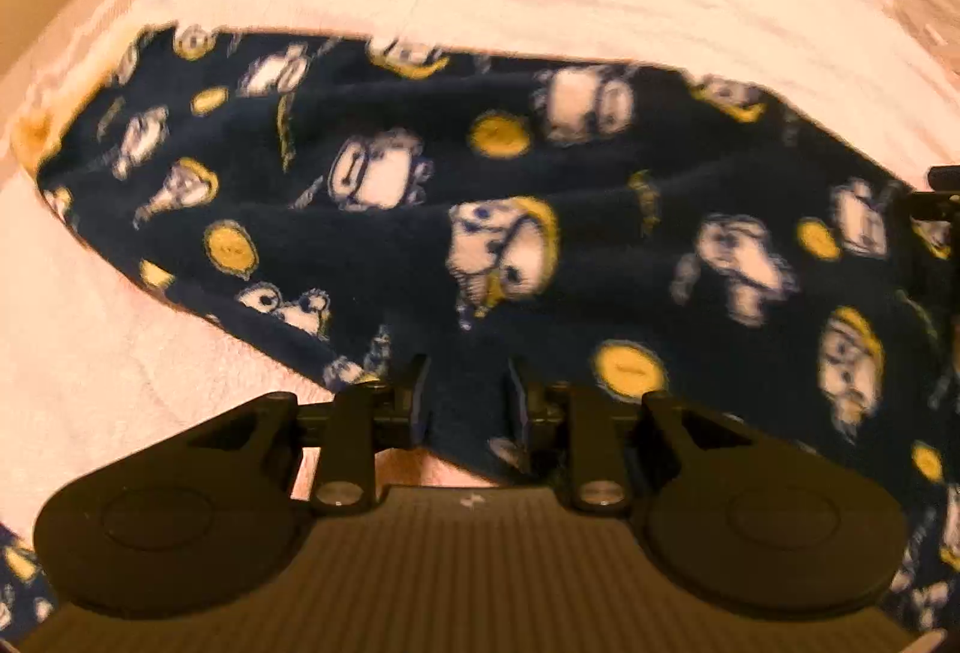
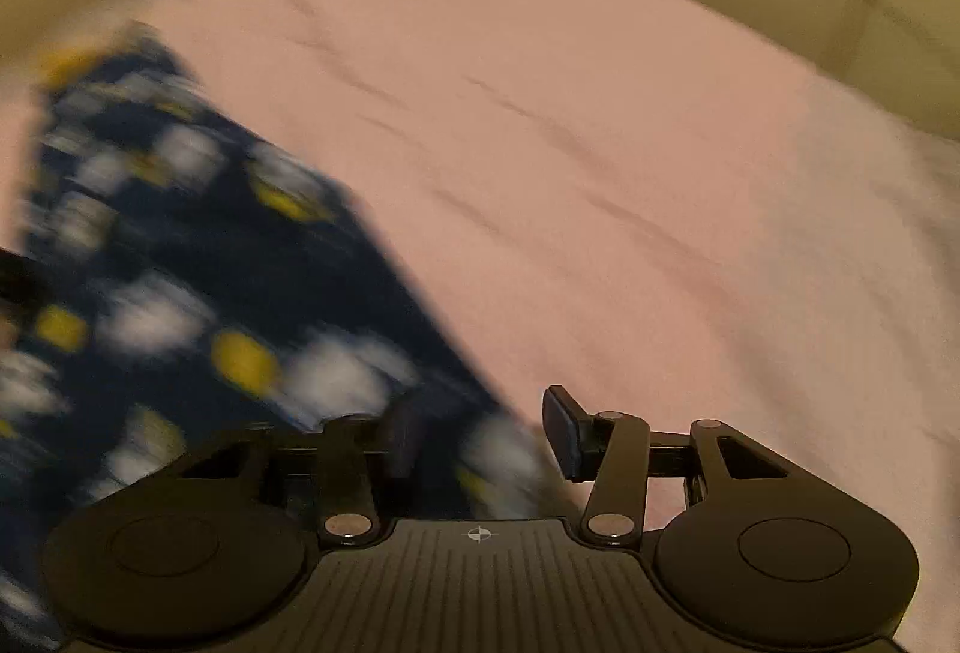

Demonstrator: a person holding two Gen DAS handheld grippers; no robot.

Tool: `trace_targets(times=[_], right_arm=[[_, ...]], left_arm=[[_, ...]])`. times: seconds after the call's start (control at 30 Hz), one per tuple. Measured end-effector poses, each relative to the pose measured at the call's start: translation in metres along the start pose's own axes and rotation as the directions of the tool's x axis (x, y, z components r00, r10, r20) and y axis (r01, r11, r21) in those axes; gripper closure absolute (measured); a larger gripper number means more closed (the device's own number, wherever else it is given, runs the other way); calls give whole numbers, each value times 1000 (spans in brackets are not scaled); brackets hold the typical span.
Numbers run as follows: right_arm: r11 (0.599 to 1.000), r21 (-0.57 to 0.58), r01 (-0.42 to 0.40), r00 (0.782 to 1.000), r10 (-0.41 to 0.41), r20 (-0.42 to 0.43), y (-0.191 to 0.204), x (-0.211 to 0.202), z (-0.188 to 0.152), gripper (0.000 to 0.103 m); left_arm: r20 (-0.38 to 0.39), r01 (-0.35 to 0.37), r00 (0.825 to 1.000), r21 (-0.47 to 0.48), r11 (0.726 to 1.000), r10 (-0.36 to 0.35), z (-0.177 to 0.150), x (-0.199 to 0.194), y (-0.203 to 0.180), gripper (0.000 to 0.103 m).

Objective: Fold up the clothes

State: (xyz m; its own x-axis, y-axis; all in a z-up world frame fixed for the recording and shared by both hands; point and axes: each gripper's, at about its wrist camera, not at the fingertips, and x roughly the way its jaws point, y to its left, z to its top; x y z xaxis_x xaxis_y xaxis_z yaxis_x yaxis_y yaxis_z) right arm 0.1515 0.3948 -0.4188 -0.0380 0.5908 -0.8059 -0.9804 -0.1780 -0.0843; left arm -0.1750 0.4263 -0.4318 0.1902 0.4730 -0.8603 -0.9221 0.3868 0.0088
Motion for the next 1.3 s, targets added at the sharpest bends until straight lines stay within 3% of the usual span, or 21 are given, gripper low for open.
trace_targets(times=[0.13, 0.2, 0.23, 0.3, 0.37, 0.4, 0.5, 0.63, 0.7, 0.8, 0.9, 0.97, 1.17, 1.2, 1.3], right_arm=[[988, 46, -145, 989, 144, 14, -5, -54, -39, 56], [974, 68, -216, 976, 215, 24, -8, -81, -59, 56], [976, 49, -211, 977, 211, 3, -5, -88, -74, 56], [996, 14, -83, 994, 83, -70, -7, -86, -109, 56], [989, 49, 141, 982, -133, -130, -27, -84, -140, 56], [979, 108, 173, 979, -159, -125, -41, -93, -149, 56], [949, 297, 110, 994, -101, -46, -68, -137, -164, 56], [961, 256, 101, 994, -105, 2, -66, -164, -178, 56], [968, 246, 47, 998, -56, 27, -65, -164, -187, 56], [969, 189, 158, 987, -147, -71, -62, -137, -197, 56], [948, 269, 170, 986, -165, -41, -56, -152, -193, 56], [948, 284, 145, 988, -155, 11, -41, -180, -190, 56], [980, 185, -73, 997, 65, 48, 58, -239, -224, 56], [983, 169, -73, 997, 72, 7, 75, -238, -241, 56], [996, 56, 65, 980, -53, -192, 125, -227, -287, 56]], left_arm=[[28, 89, 996, -35, 995, -88, -21, -35, -17, 81], [8, 122, 992, -36, 992, -122, -39, -50, -30, 81], [-10, 128, 992, -35, 991, -129, -50, -57, -38, 81], [-49, 130, 990, -52, 990, -132, -73, -68, -47, 81], [-88, 124, 987, -86, 989, -131, -95, -80, -51, 81], [-101, 117, 987, -105, 988, -128, -105, -87, -51, 81], [-130, 104, 984, -151, 983, -124, -132, -108, -53, 81], [-136, 101, 983, -171, 980, -125, -154, -125, -64, 81], [-130, 132, 980, -164, 978, -154, -159, -128, -77, 81], [-164, 116, 977, -123, 986, -135, -171, -125, -97, 81], [-175, 78, 980, -119, 990, -98, -177, -137, -100, 81], [-176, 54, 981, -125, 991, -76, -183, -150, -94, 81], [-228, -23, 974, -110, 994, -3, -207, -169, -73, 81], [-239, -24, 971, -118, 993, -5, -213, -168, -69, 81], [-291, -29, 957, -127, 991, -9, -231, -168, -58, 81]])
